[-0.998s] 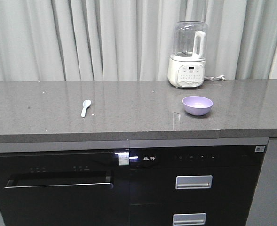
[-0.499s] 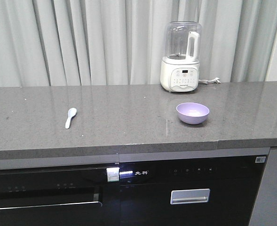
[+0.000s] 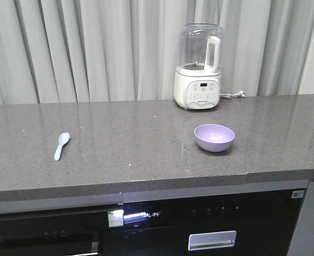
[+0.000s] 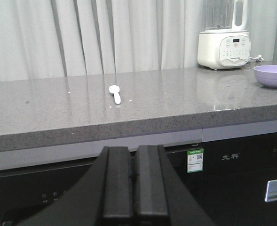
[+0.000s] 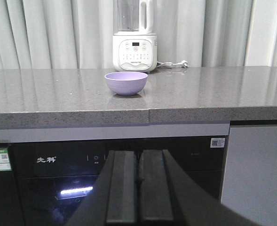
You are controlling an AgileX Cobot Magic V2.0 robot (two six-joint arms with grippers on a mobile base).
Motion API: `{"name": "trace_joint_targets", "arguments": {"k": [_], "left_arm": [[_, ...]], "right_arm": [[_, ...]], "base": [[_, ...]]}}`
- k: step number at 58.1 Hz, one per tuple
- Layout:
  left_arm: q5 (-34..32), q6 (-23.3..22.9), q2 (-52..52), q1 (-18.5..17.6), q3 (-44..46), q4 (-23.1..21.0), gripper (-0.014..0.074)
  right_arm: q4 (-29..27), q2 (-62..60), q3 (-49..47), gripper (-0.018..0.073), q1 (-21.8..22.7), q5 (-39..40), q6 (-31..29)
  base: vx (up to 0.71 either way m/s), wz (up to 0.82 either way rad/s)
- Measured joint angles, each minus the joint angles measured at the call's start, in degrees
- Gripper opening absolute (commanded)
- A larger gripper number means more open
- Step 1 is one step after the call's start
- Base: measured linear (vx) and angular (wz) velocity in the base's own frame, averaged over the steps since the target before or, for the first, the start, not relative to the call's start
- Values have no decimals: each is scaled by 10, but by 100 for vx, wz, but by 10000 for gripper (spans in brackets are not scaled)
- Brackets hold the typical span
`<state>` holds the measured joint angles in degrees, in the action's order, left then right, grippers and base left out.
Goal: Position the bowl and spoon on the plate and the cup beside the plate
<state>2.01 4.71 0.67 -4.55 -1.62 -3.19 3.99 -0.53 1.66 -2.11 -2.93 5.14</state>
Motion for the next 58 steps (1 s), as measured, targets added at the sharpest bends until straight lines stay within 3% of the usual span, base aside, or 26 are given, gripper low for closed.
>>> {"name": "trace_joint_targets", "arguments": {"k": [58], "left_arm": [[0, 0, 0, 0, 0, 0, -6]], "right_arm": [[0, 0, 0, -9, 0, 0, 0]], "base": [[17, -1]]}}
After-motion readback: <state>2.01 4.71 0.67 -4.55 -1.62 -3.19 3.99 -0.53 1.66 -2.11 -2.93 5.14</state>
